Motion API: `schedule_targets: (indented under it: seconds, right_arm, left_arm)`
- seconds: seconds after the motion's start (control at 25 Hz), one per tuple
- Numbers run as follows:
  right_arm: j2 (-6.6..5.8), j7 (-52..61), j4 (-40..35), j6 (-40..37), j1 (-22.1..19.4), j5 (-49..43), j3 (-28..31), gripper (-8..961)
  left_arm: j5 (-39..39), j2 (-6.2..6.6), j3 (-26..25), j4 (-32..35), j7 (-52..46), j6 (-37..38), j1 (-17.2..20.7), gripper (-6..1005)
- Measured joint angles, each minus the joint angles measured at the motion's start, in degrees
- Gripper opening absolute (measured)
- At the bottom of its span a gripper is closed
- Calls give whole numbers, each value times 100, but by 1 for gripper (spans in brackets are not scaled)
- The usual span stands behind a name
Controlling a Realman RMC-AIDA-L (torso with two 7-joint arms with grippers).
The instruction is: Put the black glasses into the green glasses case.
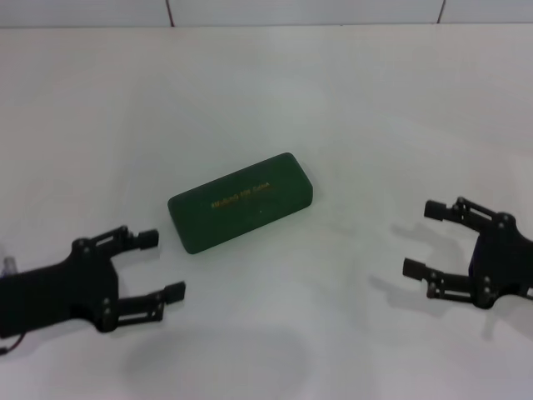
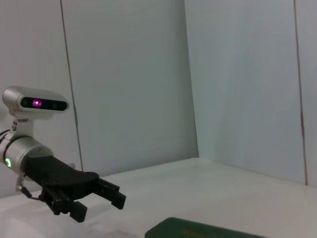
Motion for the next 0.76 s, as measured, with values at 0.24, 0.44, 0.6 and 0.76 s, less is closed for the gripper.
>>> schedule_targets:
  seconds: [0.24,0.44,0.6,0.76]
  right_arm:
    - [78,-4,47,-121,-134,-128,-26,883]
    - [97,-6,93,-127,-168,-145,-54,883]
    - [97,-7,113,-127,-136,-147,-145,883]
    - [97,-8,118,-127,-128,-149,-162,883]
  left_arm:
    - [272,-45,-415,-37,50,243,296,875]
    - [438,-131,-921,-54,136,449,334,875]
    - [499,-143,-1131,-54,155,538,336,874]
    - [514,-143,-1154,-54,145,556,339,874]
